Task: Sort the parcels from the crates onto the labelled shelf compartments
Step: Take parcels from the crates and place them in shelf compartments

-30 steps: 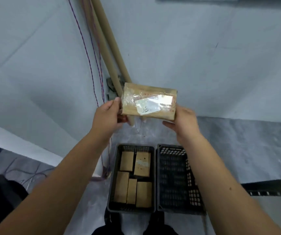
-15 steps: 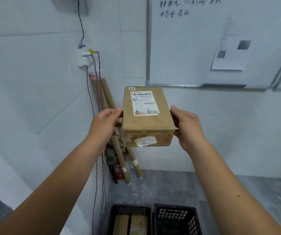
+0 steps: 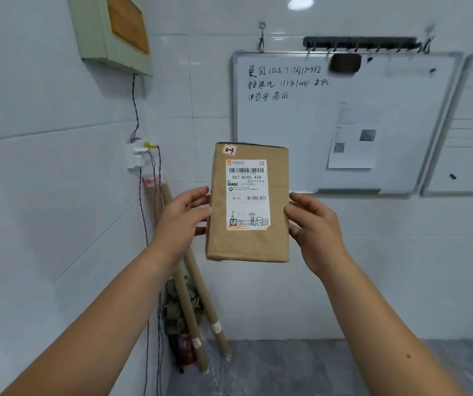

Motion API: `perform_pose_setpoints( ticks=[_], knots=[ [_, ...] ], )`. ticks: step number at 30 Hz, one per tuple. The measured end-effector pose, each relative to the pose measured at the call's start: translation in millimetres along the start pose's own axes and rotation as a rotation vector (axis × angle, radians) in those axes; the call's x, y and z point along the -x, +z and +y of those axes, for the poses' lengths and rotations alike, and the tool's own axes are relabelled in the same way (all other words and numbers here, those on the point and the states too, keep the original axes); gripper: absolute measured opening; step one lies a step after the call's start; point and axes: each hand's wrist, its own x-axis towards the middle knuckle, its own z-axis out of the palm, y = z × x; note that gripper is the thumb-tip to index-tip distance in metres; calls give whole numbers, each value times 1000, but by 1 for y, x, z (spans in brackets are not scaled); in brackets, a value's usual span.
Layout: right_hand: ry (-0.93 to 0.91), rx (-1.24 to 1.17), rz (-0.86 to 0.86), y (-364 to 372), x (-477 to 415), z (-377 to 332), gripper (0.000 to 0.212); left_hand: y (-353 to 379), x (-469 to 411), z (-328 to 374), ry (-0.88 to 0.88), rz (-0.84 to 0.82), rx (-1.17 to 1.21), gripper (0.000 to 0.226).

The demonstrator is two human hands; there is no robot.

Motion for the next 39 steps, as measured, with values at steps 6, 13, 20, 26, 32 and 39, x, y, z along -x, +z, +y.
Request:
perform_pose_setpoints(
  ticks=[6, 13, 20, 26, 32, 39],
  knots=[
    [-71, 129, -73, -7, 7, -5, 35, 10, 3, 3, 43, -38, 0, 62],
    [-133, 216, -30, -21, 24, -17, 52, 31, 9, -5, 66, -131, 92, 42],
    [-134, 322, 150, -29, 79, -29, 46, 49, 11, -15, 30, -334, 178, 40],
    [-172, 324, 383, -24, 150, -30, 45, 55, 28, -15, 13, -584, 197, 41],
    [-207, 416, 633, -18, 238, -29, 45, 63, 71, -17, 1, -809, 227, 41],
    [-246, 493, 953, -8, 356, -41, 37, 83, 152, -15, -27, -1018, 269, 45]
  ],
)
